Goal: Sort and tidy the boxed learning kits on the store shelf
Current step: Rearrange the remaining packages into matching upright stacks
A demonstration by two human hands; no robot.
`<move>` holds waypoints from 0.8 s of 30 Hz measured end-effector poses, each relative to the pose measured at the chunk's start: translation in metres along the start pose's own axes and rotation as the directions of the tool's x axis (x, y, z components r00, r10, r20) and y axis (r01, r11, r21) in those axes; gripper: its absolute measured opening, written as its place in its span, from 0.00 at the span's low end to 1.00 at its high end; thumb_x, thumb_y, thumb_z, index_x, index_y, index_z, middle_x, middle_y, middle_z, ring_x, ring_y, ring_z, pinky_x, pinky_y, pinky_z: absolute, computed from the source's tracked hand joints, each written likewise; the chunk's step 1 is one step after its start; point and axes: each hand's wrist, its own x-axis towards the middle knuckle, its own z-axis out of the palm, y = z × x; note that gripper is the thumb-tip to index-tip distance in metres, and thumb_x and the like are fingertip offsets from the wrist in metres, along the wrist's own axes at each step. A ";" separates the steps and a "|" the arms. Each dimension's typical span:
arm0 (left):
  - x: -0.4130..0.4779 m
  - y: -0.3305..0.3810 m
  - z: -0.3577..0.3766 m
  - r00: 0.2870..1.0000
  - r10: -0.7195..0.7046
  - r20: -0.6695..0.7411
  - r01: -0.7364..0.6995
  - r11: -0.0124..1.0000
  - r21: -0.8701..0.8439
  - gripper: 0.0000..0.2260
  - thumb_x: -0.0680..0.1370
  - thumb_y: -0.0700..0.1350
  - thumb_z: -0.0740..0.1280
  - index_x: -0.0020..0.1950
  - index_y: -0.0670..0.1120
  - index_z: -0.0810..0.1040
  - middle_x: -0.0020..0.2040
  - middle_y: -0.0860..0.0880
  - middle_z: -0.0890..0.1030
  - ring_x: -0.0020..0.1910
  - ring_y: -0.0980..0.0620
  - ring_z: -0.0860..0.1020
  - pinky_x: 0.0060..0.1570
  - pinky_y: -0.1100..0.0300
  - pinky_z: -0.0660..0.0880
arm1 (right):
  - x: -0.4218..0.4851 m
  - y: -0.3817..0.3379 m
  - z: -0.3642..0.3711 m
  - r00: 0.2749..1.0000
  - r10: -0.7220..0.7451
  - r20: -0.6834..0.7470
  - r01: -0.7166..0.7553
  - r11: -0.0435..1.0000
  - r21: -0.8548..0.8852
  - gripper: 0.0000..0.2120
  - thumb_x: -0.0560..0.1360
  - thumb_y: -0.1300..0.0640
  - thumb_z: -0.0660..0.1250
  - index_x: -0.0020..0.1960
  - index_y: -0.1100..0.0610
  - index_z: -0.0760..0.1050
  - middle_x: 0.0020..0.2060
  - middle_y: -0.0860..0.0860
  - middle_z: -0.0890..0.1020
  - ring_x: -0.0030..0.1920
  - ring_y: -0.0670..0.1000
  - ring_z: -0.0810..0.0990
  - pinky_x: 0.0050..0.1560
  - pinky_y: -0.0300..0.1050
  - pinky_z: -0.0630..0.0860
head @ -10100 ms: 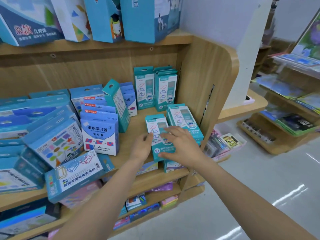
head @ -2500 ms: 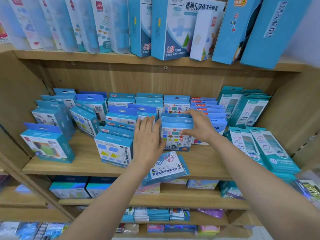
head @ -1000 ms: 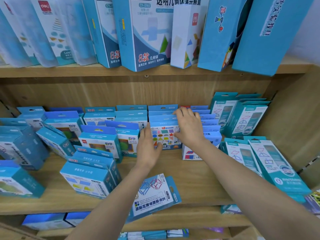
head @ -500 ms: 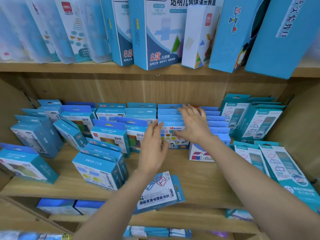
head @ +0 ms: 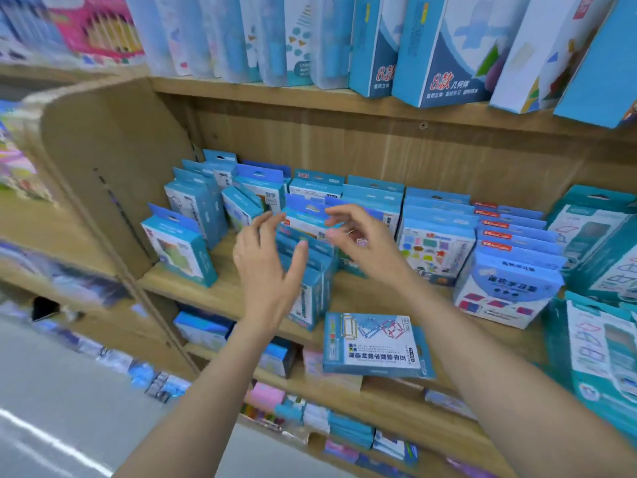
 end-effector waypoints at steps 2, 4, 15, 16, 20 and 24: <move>-0.004 -0.028 -0.004 0.988 -0.093 0.120 0.107 0.988 -0.113 0.29 0.76 0.60 0.57 0.72 0.44 0.66 0.68 0.44 0.70 0.68 0.45 0.67 0.66 0.45 0.65 | -0.004 -0.004 0.008 0.988 0.064 0.139 -0.058 0.997 -0.044 0.27 0.70 0.45 0.73 0.66 0.47 0.69 0.58 0.47 0.78 0.56 0.43 0.77 0.55 0.37 0.72; -0.009 -0.044 -0.009 0.934 -0.160 0.318 0.261 0.916 -0.306 0.34 0.74 0.61 0.57 0.76 0.47 0.58 0.73 0.48 0.65 0.72 0.51 0.64 0.70 0.48 0.63 | -0.011 -0.006 0.016 0.956 0.163 0.242 -0.123 0.977 -0.173 0.38 0.65 0.43 0.77 0.70 0.45 0.63 0.66 0.43 0.71 0.63 0.39 0.70 0.61 0.36 0.67; 0.003 -0.093 -0.013 0.713 -0.052 0.700 0.466 0.780 -0.417 0.26 0.73 0.37 0.73 0.66 0.51 0.67 0.52 0.62 0.76 0.49 0.69 0.76 0.39 0.80 0.70 | -0.035 -0.016 0.054 0.938 0.329 -0.112 -0.346 0.915 -0.209 0.38 0.65 0.51 0.77 0.69 0.49 0.62 0.61 0.44 0.75 0.60 0.45 0.75 0.63 0.47 0.73; 0.004 -0.093 -0.013 0.729 -0.048 0.682 0.459 0.774 -0.436 0.27 0.72 0.38 0.74 0.67 0.52 0.67 0.52 0.62 0.76 0.48 0.73 0.75 0.40 0.80 0.70 | -0.035 -0.016 0.056 0.932 0.329 -0.151 -0.353 0.919 -0.176 0.37 0.65 0.52 0.76 0.69 0.48 0.63 0.60 0.44 0.76 0.59 0.45 0.76 0.63 0.49 0.73; 0.011 -0.083 -0.007 0.774 -0.022 0.632 0.422 0.762 -0.491 0.29 0.72 0.41 0.74 0.70 0.51 0.66 0.57 0.58 0.79 0.55 0.66 0.77 0.48 0.71 0.76 | -0.033 -0.024 0.050 0.918 0.312 -0.244 -0.343 0.934 -0.097 0.33 0.67 0.61 0.76 0.67 0.51 0.65 0.56 0.43 0.78 0.55 0.41 0.79 0.58 0.42 0.75; 0.019 -0.065 0.008 0.813 0.095 0.574 0.265 0.817 -0.511 0.31 0.73 0.48 0.73 0.73 0.53 0.64 0.66 0.56 0.73 0.65 0.61 0.70 0.61 0.59 0.72 | -0.039 -0.032 0.026 0.892 0.301 -0.336 -0.341 0.937 -0.068 0.31 0.68 0.67 0.73 0.65 0.51 0.65 0.55 0.44 0.78 0.53 0.41 0.79 0.53 0.35 0.75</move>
